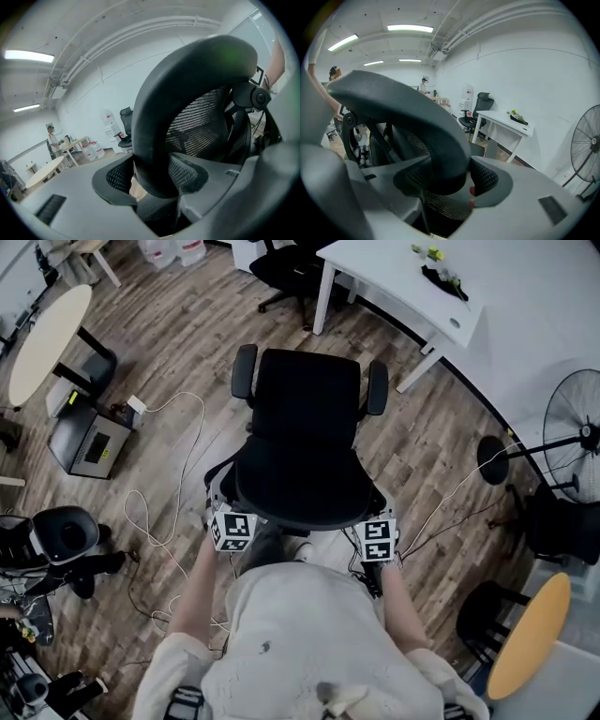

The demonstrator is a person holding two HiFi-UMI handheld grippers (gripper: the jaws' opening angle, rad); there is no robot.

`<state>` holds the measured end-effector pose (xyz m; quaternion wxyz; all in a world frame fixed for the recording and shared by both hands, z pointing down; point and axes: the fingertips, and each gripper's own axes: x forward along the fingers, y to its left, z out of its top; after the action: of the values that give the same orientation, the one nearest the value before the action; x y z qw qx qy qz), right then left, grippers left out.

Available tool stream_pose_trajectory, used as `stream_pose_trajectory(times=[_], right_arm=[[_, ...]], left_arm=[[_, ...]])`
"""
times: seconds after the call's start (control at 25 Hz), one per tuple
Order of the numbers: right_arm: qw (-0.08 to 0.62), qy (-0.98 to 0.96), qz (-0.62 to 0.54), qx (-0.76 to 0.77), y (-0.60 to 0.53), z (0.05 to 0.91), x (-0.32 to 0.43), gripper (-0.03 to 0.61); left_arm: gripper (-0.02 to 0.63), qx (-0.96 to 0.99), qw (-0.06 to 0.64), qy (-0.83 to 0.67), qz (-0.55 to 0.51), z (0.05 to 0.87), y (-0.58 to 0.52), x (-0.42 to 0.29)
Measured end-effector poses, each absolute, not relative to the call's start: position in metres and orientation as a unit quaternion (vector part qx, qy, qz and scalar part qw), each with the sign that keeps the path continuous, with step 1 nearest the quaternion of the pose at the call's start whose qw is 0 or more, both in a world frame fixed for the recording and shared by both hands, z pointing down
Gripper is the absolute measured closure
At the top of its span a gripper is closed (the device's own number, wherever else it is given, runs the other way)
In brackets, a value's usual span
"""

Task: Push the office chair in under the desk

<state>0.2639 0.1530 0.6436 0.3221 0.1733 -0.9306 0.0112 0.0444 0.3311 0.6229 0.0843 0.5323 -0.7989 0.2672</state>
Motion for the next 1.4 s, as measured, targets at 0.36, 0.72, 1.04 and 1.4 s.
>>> stream_pose_trajectory(times=[0.36, 0.72, 1.04, 1.4], right_arm=[[0.321, -0.931, 0.009, 0.175, 0.130, 0.640, 0.243, 0.321], [0.326, -0.928, 0.009, 0.179, 0.111, 0.641, 0.240, 0.321], [0.327, -0.926, 0.015, 0.189, 0.095, 0.640, 0.222, 0.322], [0.325, -0.923, 0.015, 0.204, 0.070, 0.640, 0.190, 0.323]], left_arm=[[0.367, 0.534, 0.087, -0.799, 0.263, 0.625, 0.310, 0.027], [0.368, 0.539, 0.089, -0.795, 0.262, 0.620, 0.292, 0.023], [0.368, 0.549, 0.091, -0.788, 0.263, 0.622, 0.272, 0.003], [0.368, 0.558, 0.080, -0.782, 0.264, 0.621, 0.241, -0.034]])
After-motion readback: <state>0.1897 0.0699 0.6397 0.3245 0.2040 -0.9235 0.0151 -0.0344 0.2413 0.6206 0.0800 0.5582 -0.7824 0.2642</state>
